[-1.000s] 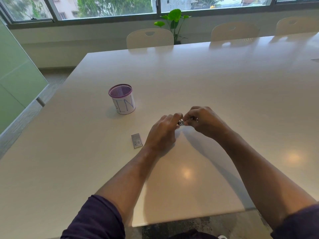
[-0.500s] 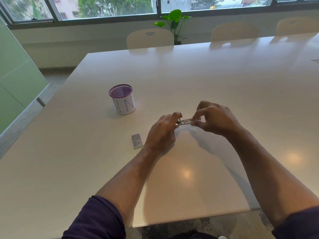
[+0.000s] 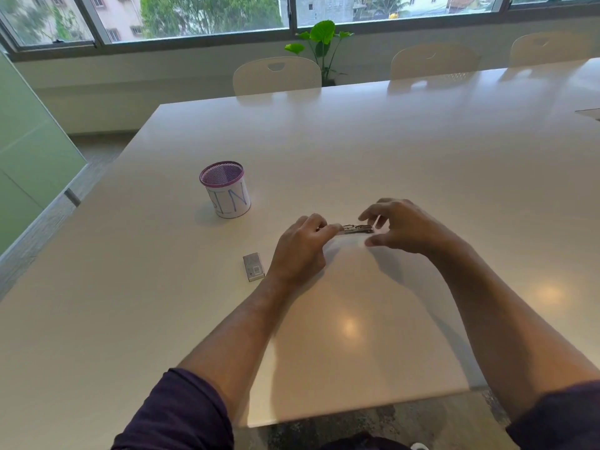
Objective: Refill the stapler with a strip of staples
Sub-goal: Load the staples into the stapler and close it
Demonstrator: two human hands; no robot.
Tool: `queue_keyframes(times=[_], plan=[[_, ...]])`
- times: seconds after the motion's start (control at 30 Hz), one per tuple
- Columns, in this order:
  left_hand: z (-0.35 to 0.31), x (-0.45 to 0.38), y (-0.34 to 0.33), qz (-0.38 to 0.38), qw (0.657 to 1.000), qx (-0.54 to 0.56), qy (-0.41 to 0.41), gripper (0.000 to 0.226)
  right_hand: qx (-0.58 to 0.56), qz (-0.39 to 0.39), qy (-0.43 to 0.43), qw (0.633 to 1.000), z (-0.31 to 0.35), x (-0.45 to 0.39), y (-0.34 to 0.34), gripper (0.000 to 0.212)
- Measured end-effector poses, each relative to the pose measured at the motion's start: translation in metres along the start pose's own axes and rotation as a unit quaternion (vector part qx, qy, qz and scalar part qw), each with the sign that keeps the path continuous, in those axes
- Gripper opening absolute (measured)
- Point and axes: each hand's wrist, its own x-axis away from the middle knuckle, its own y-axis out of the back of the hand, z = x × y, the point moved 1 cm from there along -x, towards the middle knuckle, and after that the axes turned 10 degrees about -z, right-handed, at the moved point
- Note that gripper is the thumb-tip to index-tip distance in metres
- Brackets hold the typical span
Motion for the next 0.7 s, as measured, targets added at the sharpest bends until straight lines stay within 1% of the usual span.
queue_keyframes(times=[0.07,0.13,0.2,0.27,0.33,0.4,0.5,0.57,0.7], plan=[[-0.001,-0.001,0.001,0.008,1.000,0.010,0.003,0.039,0.014,0.024,0.009,1.000,0.001,-0.001,-0.001,0.023],[-0.001,-0.002,0.003,0.021,0.999,0.029,0.019,0.031,0.026,0.026,0.013,0.999,0.001,-0.001,0.000,0.015],[0.004,-0.005,0.007,0.027,0.998,0.036,0.048,0.030,0.032,0.028,0.025,0.999,-0.001,-0.001,0.002,0.012],[0.012,-0.010,0.012,0.028,0.990,0.072,0.115,0.034,0.019,0.030,0.039,0.999,-0.002,0.000,0.006,0.013],[0.018,-0.017,0.017,0.016,0.966,0.136,0.218,0.037,0.001,0.016,0.056,0.998,-0.002,0.002,0.010,0.015],[0.020,-0.022,0.020,-0.019,0.930,0.200,0.307,0.046,-0.010,-0.014,0.082,0.996,0.000,0.002,0.012,0.019],[0.020,-0.027,0.022,-0.082,0.871,0.281,0.394,0.068,-0.026,-0.069,0.117,0.990,0.006,0.002,0.014,0.021],[0.019,-0.027,0.023,-0.120,0.816,0.345,0.449,0.078,-0.047,-0.097,0.131,0.986,0.009,0.003,0.018,0.022],[0.016,-0.027,0.023,-0.172,0.700,0.465,0.513,0.083,-0.038,-0.111,0.189,0.975,0.018,0.002,0.024,0.025]])
